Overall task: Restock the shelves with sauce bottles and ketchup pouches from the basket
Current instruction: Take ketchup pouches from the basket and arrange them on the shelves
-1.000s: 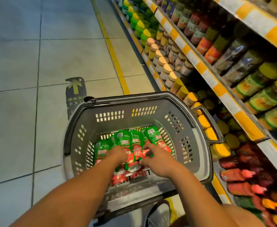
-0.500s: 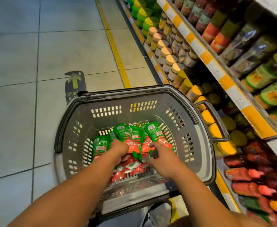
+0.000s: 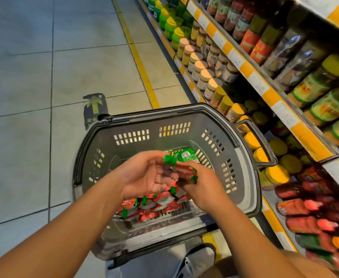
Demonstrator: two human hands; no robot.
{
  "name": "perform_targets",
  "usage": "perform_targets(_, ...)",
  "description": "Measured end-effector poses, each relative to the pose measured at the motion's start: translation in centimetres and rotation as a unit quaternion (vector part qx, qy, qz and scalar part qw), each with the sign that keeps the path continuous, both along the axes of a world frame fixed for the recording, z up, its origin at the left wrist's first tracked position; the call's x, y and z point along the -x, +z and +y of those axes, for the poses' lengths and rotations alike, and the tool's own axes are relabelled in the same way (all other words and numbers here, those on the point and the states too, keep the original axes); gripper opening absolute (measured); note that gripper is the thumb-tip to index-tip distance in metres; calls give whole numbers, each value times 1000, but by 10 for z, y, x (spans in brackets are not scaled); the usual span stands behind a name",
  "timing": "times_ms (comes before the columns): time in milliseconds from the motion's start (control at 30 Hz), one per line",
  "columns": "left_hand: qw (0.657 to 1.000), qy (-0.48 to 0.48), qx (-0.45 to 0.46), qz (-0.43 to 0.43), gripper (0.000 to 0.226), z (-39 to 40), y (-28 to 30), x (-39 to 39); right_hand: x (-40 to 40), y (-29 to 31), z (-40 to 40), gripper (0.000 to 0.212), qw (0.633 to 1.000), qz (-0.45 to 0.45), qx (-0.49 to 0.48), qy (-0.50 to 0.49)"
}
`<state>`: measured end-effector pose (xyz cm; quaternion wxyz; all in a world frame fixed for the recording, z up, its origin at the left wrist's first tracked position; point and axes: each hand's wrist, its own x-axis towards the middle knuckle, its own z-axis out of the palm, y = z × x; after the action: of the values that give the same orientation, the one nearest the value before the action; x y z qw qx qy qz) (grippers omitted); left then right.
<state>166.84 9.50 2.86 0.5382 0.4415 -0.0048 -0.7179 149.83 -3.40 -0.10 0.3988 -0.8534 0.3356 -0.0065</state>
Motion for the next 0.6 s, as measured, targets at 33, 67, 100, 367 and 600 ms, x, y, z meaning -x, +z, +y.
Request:
perform_targets(33,999,-14,1,-45,43,-2,-3,-6,1,2,0,28,1000,-11,0,-22)
perform_targets(67,993,-22,-20,-117,49,-5,-11,-14,2,5,0,22,999,-23,-12,-44)
perform_targets(100,972,-31,-62,-224,50,-6,-24,-22,4,6,-1,20,997,-36,-34,-60)
perform_targets(367,589,-442,-262,-624,57,24,-142,-10,14,5,-8,18,993,-56,-74,-71)
perform_targets(600,524,-449,-308,-655,70,48,-191,-7,19,4,-11,21,993,-59,-81,-59)
